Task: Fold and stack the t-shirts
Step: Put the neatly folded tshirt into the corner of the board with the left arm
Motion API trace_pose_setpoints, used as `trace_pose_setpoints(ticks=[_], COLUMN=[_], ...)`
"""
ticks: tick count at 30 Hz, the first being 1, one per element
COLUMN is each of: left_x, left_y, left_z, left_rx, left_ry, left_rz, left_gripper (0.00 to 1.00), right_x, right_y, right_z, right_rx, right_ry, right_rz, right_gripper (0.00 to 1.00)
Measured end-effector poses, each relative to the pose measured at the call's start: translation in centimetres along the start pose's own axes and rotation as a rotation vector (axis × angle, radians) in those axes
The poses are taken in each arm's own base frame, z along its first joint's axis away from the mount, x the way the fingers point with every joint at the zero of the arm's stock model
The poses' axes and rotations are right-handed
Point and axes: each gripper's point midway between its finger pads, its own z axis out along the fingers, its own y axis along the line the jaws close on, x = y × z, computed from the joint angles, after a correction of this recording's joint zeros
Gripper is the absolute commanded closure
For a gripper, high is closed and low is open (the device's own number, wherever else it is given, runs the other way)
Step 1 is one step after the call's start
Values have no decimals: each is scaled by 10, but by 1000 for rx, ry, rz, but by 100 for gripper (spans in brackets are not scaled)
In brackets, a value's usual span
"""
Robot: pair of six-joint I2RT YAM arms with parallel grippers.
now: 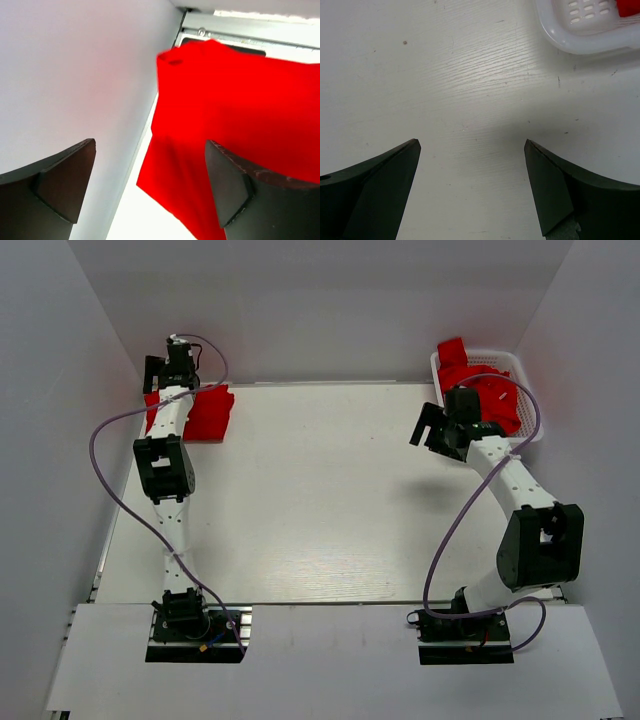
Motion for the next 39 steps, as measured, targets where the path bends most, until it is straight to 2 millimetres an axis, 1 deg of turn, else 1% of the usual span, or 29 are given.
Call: trace_pose_setpoints(ticks=[5,7,9,10,11,12,14,16,18,19,21,23,24,25,26,27,28,29,30,31,32,33,35,36,37,39], left_x=[5,2,-7,-15,-25,-32,-50,-62,-60,-56,-42,-16,0,26,47,74,102,124,142,153,157,153,129,122,108,93], left_y=[0,0,3,4,5,4,0,-9,-30,-45,-82,-126,-148,-172,-185,-199,-207,-207,-202,-193,-180,-168,-144,-138,-126,-112], left_z=[-8,-19,-36,-50,-68,-80,-115,-152,-192,-210,-249,-286,-305,-327,-343,-363,-382,-395,-404,-409,-412,-414,-420,-422,-426,-431], left_rx=[21,66,116,154,210,250,352,452,560,612,717,803,843,892,926,975,1010,1029,1034,1026,1012,999,980,976,969,961], left_ry=[34,43,39,28,14,4,-28,-50,-44,-34,-4,49,72,112,144,179,220,252,277,292,294,274,190,164,112,54], left_rz=[-36,-68,-106,-137,-171,-189,-253,-305,-325,-320,-287,-226,-192,-148,-113,-69,-26,2,19,24,15,-10,-80,-103,-145,-191], left_gripper=[0,0,0,0,0,0,0,0,0,0,0,0,0,0,0,0,0,0,0,0,0,0,0,0,0,0], right_x=[-7,-6,-5,-5,-3,-3,-1,7,17,22,34,46,53,60,65,71,77,82,86,89,91,92,99,103,108,118], right_y=[4,4,4,4,4,5,6,5,4,3,4,4,4,4,5,6,6,7,9,10,11,14,18,18,20,22], right_z=[-3,-3,-5,-6,-10,-12,-17,-21,-23,-22,-22,-20,-20,-21,-21,-23,-25,-28,-30,-32,-33,-34,-36,-37,-38,-40], right_rx=[-14,-16,-20,-22,-30,-33,-54,-70,-83,-90,-112,-138,-150,-164,-180,-199,-218,-240,-257,-273,-290,-312,-358,-371,-396,-432], right_ry=[-13,-11,-13,-14,-17,-19,-30,-26,-12,-5,20,39,51,62,66,67,67,68,67,67,63,53,38,37,38,41], right_rz=[-1,-1,-1,-2,-2,-2,-4,-7,-12,-16,-25,-30,-31,-32,-33,-33,-36,-38,-38,-39,-39,-39,-38,-39,-39,-42], right_gripper=[10,10,10,10,10,10,10,10,10,10,10,10,10,10,10,10,10,10,10,10,10,10,10,10,10,10])
